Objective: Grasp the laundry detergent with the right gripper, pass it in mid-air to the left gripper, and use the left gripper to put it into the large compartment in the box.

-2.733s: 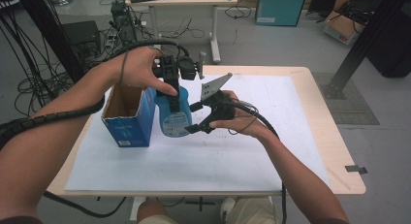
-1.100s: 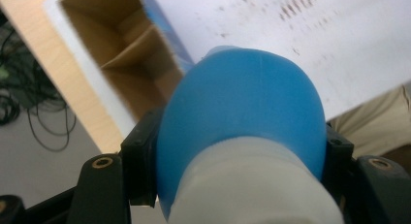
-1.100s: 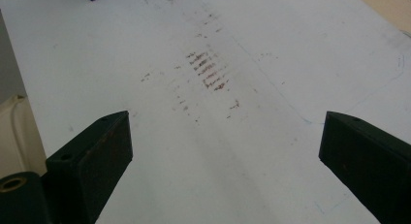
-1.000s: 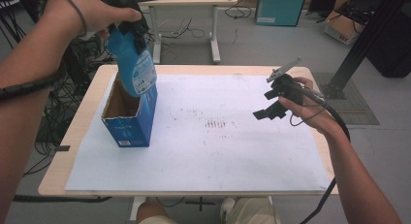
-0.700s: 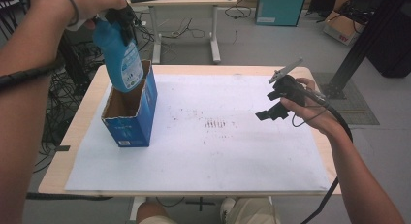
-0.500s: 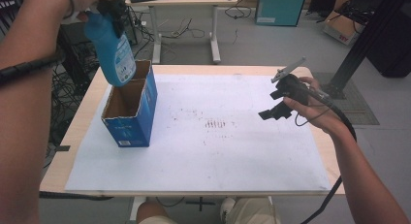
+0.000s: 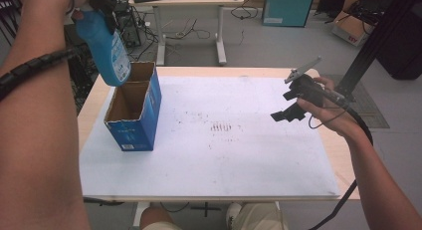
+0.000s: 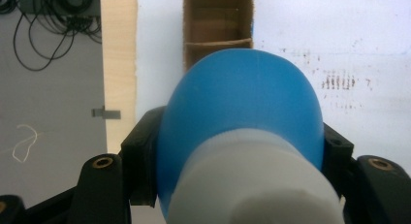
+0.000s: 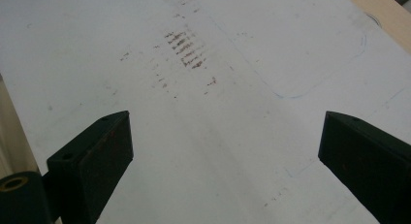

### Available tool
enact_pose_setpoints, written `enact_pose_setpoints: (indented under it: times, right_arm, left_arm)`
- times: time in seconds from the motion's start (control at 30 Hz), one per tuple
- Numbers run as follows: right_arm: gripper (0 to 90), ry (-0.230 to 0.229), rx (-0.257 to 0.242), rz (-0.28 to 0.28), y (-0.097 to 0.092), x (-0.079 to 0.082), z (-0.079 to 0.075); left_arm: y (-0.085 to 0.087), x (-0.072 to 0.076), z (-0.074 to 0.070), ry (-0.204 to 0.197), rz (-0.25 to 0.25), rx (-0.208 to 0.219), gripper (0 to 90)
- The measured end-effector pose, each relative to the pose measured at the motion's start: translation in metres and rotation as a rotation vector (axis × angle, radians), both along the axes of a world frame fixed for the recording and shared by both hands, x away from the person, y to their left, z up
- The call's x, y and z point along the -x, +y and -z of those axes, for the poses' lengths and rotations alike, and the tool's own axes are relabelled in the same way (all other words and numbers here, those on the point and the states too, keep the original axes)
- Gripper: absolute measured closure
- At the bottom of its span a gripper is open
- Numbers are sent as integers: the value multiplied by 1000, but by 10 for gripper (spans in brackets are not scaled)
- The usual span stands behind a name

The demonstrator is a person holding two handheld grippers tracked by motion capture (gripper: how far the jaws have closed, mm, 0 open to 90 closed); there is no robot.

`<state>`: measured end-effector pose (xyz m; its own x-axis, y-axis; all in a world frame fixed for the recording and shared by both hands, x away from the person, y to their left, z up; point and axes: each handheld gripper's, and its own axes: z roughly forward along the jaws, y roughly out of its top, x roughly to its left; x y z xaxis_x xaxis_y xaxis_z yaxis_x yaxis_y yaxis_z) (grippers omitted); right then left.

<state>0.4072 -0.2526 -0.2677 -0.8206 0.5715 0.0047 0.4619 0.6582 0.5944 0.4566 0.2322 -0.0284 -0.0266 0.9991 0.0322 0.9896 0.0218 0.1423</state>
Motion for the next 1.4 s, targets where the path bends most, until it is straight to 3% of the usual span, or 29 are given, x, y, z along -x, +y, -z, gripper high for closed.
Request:
enact_pose_setpoints:
  times: [0.2, 0.47, 0.87, 1.4]
  right_arm:
    - [53, -4, -8, -6, 1, 0, 1]
    - [53, -9, -1, -10, 0, 0, 1]
    - [53, -4, 13, -10, 2, 0, 2]
    - [54, -15, 31, -7, 9, 1, 2]
  left_arm:
    - [10, 0, 6, 4, -49, 11, 366]
    - [17, -1, 14, 3, -78, 19, 366]
    - [23, -3, 23, 3, -93, 19, 366]
    - [32, -5, 56, 25, -106, 28, 365]
